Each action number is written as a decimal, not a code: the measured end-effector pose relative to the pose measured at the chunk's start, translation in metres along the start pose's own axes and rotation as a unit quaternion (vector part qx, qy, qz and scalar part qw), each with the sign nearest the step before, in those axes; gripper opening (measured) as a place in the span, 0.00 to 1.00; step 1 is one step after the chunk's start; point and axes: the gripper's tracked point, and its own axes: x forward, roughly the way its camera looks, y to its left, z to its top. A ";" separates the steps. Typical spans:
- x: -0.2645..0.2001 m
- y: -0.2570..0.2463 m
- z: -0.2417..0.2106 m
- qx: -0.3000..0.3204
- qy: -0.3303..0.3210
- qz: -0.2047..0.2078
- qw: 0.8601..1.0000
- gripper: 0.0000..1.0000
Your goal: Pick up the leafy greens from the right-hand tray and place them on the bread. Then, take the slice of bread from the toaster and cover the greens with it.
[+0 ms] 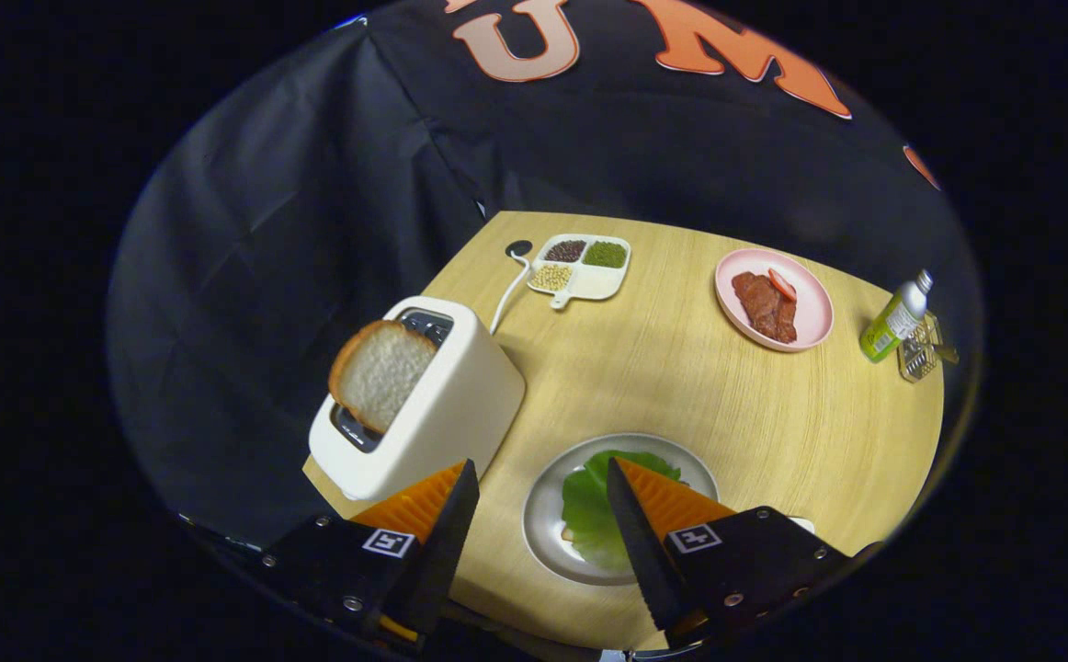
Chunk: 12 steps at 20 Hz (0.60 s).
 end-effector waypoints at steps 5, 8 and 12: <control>0.006 0.050 0.040 0.006 0.000 0.004 1.000 0.92; 0.012 0.076 0.049 0.009 0.020 0.001 1.000 0.92; 0.026 0.108 0.060 0.017 0.033 0.006 0.999 0.92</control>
